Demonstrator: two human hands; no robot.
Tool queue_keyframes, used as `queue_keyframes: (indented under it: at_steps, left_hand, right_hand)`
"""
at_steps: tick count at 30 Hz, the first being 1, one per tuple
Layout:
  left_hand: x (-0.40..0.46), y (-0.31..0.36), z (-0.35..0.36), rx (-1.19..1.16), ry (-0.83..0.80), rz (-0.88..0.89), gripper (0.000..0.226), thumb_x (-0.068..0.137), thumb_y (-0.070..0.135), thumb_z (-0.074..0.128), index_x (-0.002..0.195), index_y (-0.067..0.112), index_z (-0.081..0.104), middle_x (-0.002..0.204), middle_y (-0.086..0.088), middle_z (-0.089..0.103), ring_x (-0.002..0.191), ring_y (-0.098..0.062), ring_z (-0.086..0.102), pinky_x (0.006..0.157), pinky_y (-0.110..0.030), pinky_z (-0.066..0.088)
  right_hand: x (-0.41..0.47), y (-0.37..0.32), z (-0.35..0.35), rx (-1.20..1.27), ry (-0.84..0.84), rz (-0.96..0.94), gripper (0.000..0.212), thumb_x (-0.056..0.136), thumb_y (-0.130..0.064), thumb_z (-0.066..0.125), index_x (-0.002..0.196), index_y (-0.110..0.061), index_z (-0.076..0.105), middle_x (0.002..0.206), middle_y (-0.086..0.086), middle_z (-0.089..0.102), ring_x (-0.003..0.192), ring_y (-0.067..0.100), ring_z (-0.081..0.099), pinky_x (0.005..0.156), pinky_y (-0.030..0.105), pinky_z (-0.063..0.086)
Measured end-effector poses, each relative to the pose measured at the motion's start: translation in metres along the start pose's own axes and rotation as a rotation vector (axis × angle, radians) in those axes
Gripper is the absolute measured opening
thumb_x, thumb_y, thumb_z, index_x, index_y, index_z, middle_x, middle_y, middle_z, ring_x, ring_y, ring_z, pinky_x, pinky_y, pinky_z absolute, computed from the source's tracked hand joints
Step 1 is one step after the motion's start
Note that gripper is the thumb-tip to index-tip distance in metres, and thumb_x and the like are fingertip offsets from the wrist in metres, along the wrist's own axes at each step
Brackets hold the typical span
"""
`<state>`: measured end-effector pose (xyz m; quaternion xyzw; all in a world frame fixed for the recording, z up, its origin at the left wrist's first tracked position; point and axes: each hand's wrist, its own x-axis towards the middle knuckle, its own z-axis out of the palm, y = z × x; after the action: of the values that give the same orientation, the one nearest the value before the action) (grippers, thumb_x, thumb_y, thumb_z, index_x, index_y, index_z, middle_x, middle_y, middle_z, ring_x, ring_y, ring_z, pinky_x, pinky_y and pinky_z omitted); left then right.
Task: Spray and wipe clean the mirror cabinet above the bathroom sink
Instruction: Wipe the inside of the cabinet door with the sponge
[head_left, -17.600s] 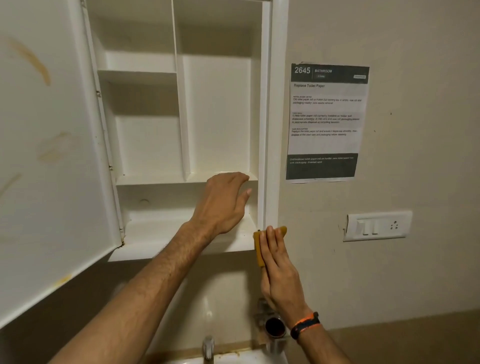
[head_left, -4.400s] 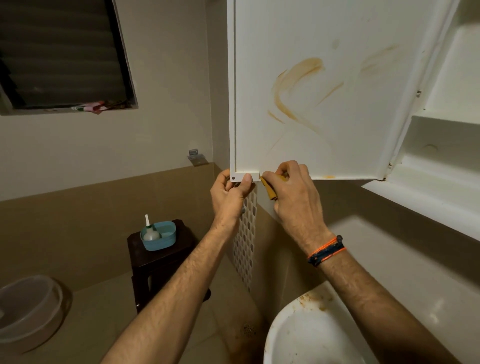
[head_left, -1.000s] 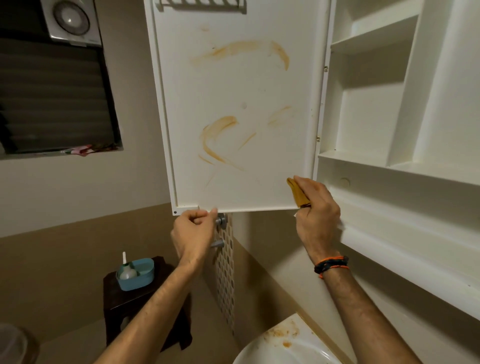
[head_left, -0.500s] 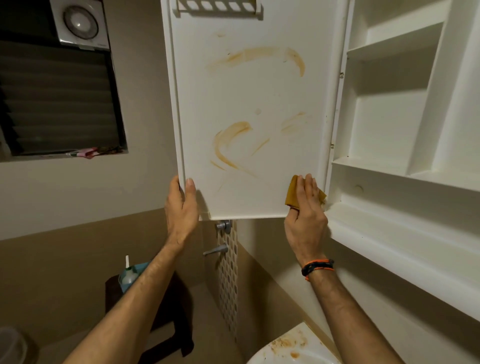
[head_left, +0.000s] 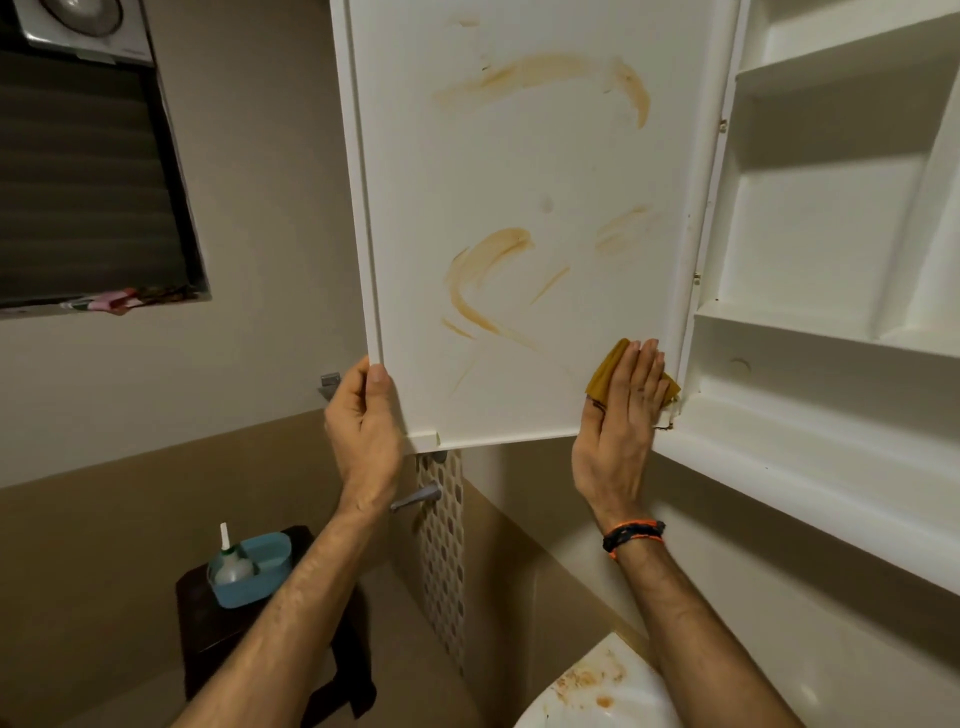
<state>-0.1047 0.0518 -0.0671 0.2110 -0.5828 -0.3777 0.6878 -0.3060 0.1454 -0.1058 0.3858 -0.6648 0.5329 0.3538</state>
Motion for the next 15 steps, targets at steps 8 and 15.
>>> queue_keyframes:
  at_steps: [8, 15]
  left_hand:
    - [-0.004, 0.001, -0.001, -0.046, -0.006, 0.005, 0.028, 0.104, 0.016, 0.042, 0.109, -0.003, 0.063, 0.084, 0.006, 0.063, 0.069, 0.011, 0.059, 0.059, -0.006, 0.045]
    - [-0.006, 0.003, -0.005, -0.072, -0.024, 0.023, 0.029, 0.103, 0.015, 0.044, 0.109, -0.006, 0.063, 0.079, 0.005, 0.060, 0.070, 0.010, 0.056, 0.061, -0.006, 0.043]
  right_hand:
    - [-0.007, -0.033, 0.009, 0.113, 0.074, 0.176, 0.061, 0.101, -0.013, 0.037, 0.155, -0.006, 0.010, 0.163, 0.010, 0.005, 0.151, 0.022, 0.000, 0.122, 0.030, -0.008]
    - [-0.018, -0.107, 0.022, 0.264, 0.090, 0.386, 0.063, 0.102, -0.013, 0.040, 0.155, -0.010, 0.007, 0.163, 0.007, 0.000, 0.151, 0.020, -0.005, 0.122, 0.034, -0.006]
